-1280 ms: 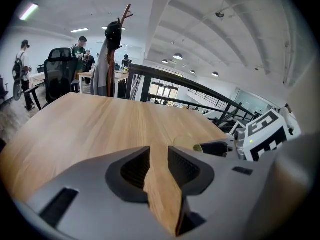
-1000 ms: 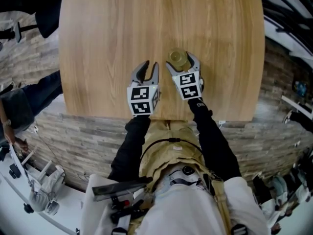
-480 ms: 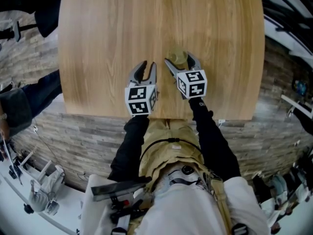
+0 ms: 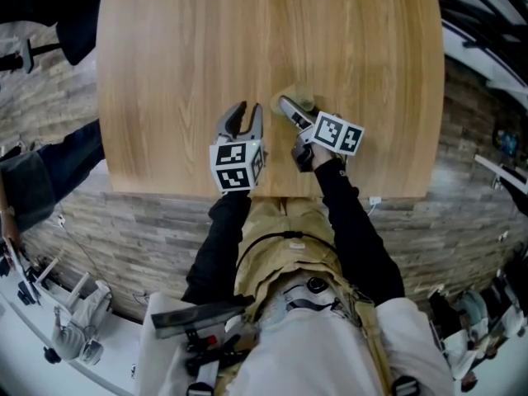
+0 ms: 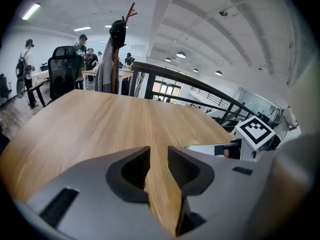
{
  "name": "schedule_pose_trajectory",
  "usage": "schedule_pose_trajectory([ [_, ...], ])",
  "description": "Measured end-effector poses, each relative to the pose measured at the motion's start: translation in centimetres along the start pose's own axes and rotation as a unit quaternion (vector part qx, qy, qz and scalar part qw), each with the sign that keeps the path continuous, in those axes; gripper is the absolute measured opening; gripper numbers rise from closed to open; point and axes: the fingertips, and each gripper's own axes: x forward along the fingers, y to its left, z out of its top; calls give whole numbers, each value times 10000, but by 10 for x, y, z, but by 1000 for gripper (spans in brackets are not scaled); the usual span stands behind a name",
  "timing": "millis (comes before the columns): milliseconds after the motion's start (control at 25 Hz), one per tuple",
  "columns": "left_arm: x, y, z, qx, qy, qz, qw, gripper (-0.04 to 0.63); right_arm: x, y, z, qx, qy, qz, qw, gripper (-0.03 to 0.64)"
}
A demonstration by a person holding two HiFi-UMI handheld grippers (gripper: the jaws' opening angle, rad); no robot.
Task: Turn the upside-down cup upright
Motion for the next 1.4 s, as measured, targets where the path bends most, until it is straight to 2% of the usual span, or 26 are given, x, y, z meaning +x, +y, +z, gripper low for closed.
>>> schedule_pose_trajectory([
  [160,0,-4,-2,9,21,-25,10000,100,-2,-5,7,609,-182,99,9979,364],
  [360,0,-8,-5,35,47,-74,10000,100,-6,-26,5,1013,-249,16,9945,365],
  [560,-1,-6,-7,28,75,-89,9999,100,-2,-25,4,895,-179,-79,9958,364],
  [840,-3,-6,-7,34,67,-80,9999,100,-3,-27,0,728,-214,-448,9961,364],
  [1000,-1,-5,-8,19,63,-76,9999,100,-3,-32,2,605,-180,-797,9948,365],
  [1400,-1,-5,-9,-18,68,-55,10000,100,-6,-33,9,300,-108,-1002,9945,365],
])
